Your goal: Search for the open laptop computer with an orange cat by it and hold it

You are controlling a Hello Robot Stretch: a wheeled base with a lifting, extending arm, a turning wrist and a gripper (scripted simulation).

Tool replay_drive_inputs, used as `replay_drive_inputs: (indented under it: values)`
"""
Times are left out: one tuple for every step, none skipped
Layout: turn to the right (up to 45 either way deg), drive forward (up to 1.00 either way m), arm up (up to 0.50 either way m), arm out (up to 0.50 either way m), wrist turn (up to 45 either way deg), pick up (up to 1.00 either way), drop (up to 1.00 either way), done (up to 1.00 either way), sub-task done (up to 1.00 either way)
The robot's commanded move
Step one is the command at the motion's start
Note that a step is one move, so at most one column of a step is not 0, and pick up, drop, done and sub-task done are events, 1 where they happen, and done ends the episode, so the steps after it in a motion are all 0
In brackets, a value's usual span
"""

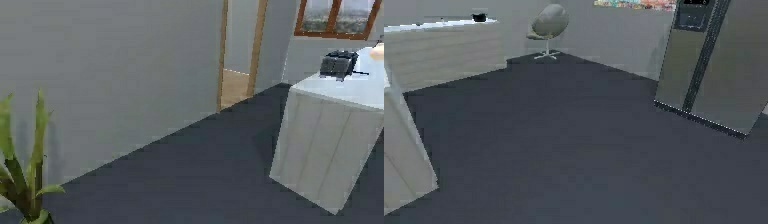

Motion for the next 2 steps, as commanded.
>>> replay_drive_inputs:
  values:
    - [0.0, 1.00, 0.00, 0.00, 0.0, 0.00, 0.00, 0.00, 0.00]
    - [3.0, 0.00, 0.00, 0.00, 0.0, 0.00, 0.00, 0.00, 0.00]
